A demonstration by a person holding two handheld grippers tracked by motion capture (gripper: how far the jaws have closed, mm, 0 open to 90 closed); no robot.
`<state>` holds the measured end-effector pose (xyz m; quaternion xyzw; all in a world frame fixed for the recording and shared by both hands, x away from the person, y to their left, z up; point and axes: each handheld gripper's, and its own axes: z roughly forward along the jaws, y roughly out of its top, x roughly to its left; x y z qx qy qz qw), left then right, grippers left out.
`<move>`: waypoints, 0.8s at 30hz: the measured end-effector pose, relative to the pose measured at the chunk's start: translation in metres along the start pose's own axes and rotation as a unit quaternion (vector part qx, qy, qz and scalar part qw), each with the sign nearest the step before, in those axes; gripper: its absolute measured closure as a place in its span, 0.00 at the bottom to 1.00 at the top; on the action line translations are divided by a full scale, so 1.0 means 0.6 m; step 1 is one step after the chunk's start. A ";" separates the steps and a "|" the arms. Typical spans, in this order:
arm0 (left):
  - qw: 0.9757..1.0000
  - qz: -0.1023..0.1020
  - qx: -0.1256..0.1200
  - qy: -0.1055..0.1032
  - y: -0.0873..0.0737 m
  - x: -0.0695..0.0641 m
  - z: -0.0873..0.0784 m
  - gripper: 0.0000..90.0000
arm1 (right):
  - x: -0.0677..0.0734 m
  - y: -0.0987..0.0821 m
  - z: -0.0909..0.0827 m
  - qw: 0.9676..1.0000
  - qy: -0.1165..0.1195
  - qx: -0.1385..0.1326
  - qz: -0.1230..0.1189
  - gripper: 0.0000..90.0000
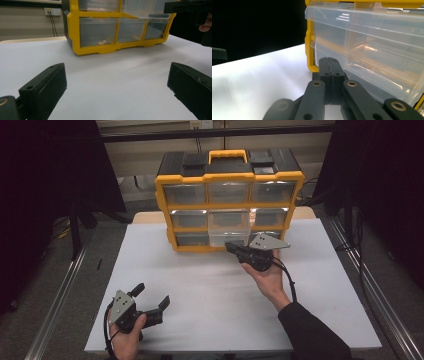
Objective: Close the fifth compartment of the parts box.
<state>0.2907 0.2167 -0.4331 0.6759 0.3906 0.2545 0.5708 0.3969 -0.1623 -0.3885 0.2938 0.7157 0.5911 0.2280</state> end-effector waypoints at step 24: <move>1.000 0.002 -0.001 0.000 0.001 0.001 0.000 0.03 | -0.016 -0.005 0.016 1.000 -0.021 0.001 0.004 1.00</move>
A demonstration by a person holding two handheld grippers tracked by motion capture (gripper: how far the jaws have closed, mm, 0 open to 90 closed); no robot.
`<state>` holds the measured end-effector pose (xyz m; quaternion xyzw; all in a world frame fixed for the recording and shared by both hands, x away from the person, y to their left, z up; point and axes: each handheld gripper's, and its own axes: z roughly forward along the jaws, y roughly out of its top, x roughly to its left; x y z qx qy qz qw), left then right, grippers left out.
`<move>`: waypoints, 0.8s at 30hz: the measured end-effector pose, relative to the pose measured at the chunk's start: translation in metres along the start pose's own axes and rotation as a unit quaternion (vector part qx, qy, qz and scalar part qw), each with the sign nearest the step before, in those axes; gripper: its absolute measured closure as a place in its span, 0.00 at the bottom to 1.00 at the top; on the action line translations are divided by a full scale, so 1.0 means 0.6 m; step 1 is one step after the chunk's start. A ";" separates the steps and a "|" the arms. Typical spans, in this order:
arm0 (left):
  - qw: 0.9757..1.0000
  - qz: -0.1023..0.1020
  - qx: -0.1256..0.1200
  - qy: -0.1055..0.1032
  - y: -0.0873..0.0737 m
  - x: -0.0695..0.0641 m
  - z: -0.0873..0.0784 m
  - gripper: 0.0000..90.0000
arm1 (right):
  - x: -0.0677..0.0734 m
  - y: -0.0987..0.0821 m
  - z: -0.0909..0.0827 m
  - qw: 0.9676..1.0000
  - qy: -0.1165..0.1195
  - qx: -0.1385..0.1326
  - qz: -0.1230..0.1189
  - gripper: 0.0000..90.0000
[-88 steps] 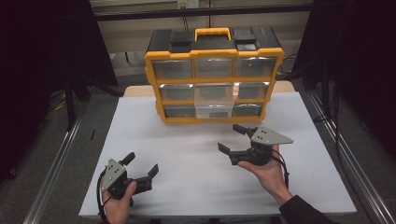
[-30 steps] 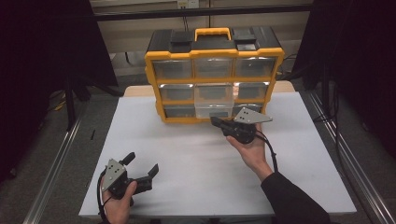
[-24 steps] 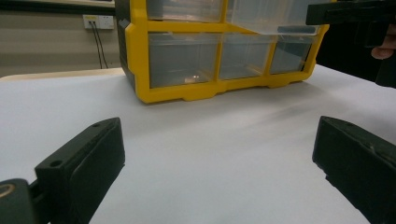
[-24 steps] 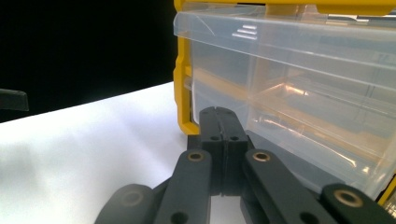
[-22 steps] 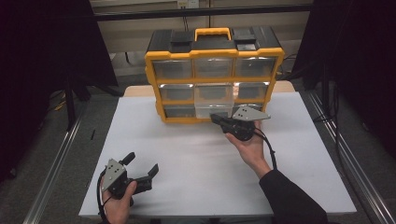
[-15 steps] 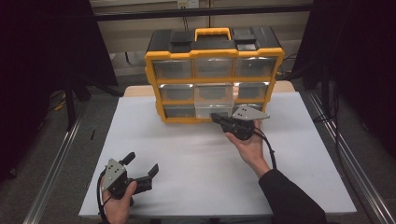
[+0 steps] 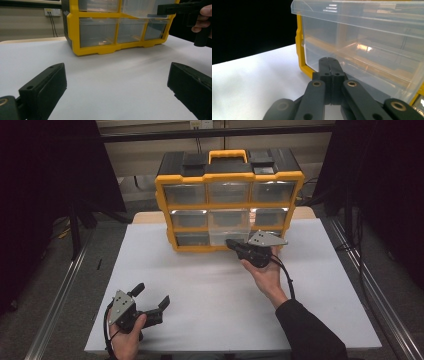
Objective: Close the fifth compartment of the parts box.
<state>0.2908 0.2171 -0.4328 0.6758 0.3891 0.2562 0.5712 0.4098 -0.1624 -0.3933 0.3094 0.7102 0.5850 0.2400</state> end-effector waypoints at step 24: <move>1.000 -0.002 0.001 -0.003 0.000 -0.001 0.001 0.03 | -0.008 0.010 0.014 1.000 -0.008 -0.002 0.003 1.00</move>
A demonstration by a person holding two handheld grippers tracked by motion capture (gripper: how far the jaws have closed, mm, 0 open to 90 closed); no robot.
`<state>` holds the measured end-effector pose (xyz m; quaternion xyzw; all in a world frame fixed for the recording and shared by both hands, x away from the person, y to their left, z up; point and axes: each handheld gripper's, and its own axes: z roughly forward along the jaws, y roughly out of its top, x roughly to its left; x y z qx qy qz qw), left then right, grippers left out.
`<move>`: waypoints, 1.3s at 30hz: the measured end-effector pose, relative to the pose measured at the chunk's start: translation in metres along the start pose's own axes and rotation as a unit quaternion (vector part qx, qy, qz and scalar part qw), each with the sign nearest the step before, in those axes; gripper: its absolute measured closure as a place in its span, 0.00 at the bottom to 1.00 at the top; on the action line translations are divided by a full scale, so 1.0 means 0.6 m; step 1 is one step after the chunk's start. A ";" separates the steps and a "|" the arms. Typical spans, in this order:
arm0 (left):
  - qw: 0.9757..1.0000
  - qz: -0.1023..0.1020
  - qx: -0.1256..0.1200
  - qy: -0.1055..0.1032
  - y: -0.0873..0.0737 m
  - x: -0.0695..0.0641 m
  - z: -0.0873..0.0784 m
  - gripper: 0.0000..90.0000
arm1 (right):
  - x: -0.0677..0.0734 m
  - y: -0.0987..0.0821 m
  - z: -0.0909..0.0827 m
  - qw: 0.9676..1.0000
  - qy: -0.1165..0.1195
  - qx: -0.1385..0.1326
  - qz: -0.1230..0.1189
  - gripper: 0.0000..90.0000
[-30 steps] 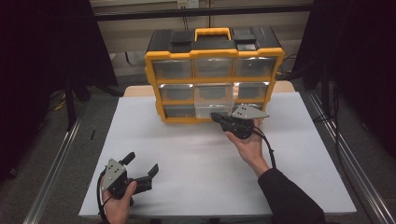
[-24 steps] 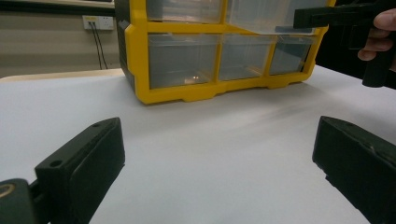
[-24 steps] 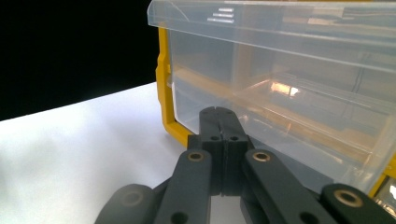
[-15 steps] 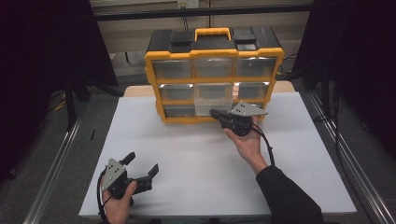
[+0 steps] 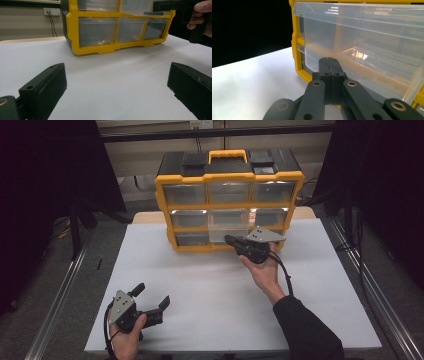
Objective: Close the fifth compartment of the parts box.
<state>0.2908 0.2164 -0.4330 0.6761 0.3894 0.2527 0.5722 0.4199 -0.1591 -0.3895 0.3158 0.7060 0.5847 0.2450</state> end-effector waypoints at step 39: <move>1.000 0.003 0.000 0.000 0.001 0.002 -0.001 0.03 | -0.021 0.014 0.012 1.000 -0.016 0.002 -0.007 1.00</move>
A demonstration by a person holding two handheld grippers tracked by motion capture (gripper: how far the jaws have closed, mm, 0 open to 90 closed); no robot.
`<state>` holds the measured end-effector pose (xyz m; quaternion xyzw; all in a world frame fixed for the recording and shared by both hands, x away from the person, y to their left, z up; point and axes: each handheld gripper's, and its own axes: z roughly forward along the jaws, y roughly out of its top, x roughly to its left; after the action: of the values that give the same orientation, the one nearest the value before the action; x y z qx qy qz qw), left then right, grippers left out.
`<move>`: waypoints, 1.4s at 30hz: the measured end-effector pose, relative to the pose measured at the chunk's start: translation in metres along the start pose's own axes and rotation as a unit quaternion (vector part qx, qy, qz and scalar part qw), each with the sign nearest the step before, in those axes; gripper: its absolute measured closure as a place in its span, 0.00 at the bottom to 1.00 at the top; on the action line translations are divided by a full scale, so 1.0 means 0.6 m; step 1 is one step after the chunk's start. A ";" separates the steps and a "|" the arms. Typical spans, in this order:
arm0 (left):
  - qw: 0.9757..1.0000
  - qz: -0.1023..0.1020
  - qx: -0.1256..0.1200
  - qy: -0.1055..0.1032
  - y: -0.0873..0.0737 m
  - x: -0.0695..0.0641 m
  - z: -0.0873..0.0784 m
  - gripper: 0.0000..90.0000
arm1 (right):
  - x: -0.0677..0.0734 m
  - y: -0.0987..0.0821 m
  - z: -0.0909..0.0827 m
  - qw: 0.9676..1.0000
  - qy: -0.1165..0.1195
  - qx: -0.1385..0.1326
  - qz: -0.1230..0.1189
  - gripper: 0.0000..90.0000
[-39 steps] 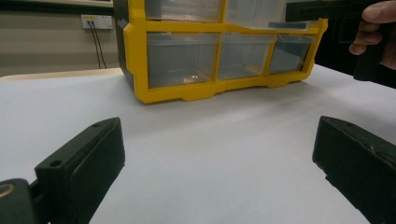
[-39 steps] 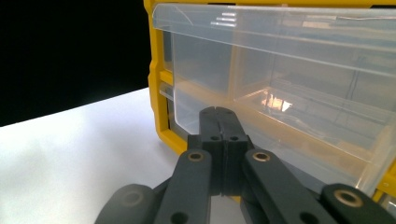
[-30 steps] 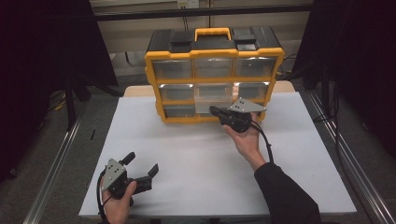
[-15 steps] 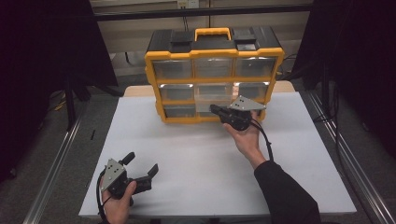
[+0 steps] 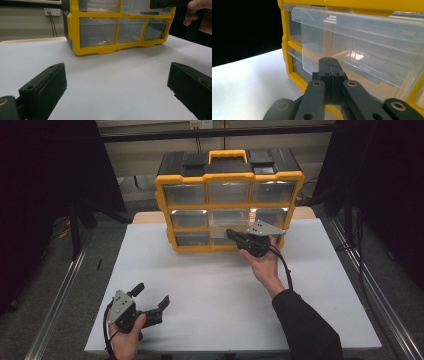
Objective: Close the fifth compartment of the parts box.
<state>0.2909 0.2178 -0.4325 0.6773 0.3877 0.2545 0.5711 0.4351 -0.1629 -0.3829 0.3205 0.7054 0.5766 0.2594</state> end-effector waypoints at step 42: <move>1.000 -0.001 -0.001 -0.001 -0.001 -0.001 0.001 0.03 | -0.015 0.007 0.017 1.000 -0.011 -0.001 -0.002 1.00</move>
<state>0.2911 0.2168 -0.4332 0.6767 0.3879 0.2537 0.5721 0.4489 -0.1624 -0.3810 0.3256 0.7023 0.5732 0.2689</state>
